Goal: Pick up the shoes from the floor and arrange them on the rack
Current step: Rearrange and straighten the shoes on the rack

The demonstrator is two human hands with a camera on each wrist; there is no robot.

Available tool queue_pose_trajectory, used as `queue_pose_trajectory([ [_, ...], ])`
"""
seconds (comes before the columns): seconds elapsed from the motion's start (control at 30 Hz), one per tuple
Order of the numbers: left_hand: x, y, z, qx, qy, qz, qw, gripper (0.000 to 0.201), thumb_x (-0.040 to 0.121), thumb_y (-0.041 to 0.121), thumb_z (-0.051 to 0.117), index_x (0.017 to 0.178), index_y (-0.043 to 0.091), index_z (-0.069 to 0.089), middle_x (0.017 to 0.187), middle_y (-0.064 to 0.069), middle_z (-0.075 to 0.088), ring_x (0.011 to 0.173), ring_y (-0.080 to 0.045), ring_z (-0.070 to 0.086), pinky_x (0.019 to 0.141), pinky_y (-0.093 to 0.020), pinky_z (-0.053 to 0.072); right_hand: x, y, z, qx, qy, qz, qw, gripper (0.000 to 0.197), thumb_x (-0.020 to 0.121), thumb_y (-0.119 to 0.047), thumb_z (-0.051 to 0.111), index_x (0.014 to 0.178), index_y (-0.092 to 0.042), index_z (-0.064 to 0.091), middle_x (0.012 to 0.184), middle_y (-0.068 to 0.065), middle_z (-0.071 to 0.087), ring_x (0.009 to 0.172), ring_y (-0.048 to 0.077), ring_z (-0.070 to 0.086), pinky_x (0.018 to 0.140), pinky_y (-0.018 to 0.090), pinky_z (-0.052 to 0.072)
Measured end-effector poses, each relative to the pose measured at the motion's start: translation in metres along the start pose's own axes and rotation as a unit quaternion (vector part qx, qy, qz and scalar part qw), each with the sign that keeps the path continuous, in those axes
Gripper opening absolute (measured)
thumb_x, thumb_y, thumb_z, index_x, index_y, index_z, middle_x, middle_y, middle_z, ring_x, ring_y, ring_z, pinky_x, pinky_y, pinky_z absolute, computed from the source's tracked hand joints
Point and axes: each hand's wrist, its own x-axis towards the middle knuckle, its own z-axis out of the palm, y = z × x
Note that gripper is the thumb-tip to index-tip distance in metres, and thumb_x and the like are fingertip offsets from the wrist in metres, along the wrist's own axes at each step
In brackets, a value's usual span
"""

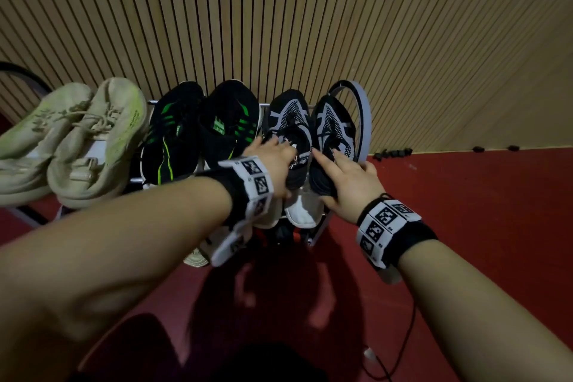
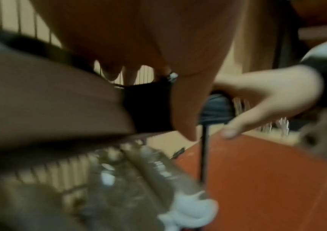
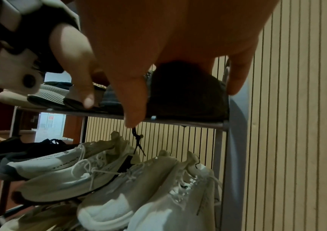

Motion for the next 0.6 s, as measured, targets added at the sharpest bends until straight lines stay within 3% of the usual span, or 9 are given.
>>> queue_pose_trajectory([
  [0.1,0.006,-0.015,-0.007,0.053,-0.021,0.004,0.998,0.104,0.066,0.047,0.078,0.147,0.023,0.017,0.158,-0.008,0.0,0.145,-0.029,-0.007,0.118,-0.048,-0.003,-0.001,-0.006,-0.001,0.01,-0.014,0.038,0.999,0.103,0.082,-0.046,0.063,0.147,-0.034,-0.016,0.157,0.008,0.009,0.146,0.019,0.007,0.113,0.044,0.019],
  [0.2,0.014,-0.017,-0.012,0.083,-0.004,0.057,0.995,0.104,0.063,0.051,0.078,0.145,0.017,0.024,0.158,-0.008,-0.002,0.145,-0.028,-0.009,0.117,-0.045,-0.005,0.003,-0.007,-0.001,0.043,-0.026,0.054,0.997,0.103,0.083,-0.036,0.066,0.148,-0.032,-0.015,0.158,0.008,-0.001,0.147,0.023,-0.003,0.115,0.043,0.023],
  [0.33,0.016,-0.022,-0.012,0.055,-0.038,0.098,0.993,0.095,0.074,0.05,0.07,0.146,0.009,0.023,0.159,-0.004,0.002,0.146,-0.021,0.001,0.118,-0.034,0.006,0.007,-0.003,0.003,0.083,-0.036,0.022,0.996,0.088,0.089,-0.019,0.057,0.15,-0.024,-0.006,0.158,0.01,0.009,0.147,0.021,-0.002,0.119,0.04,0.018],
  [0.6,0.002,-0.014,-0.001,0.043,-0.024,0.07,0.996,0.085,0.081,0.051,0.062,0.146,0.01,0.024,0.158,-0.006,0.009,0.144,-0.024,0.016,0.116,-0.038,0.023,-0.013,0.006,0.013,0.097,0.02,-0.032,0.995,0.072,0.093,-0.02,0.054,0.151,-0.024,0.01,0.157,0.008,0.015,0.147,0.014,0.005,0.118,0.038,0.021],
])
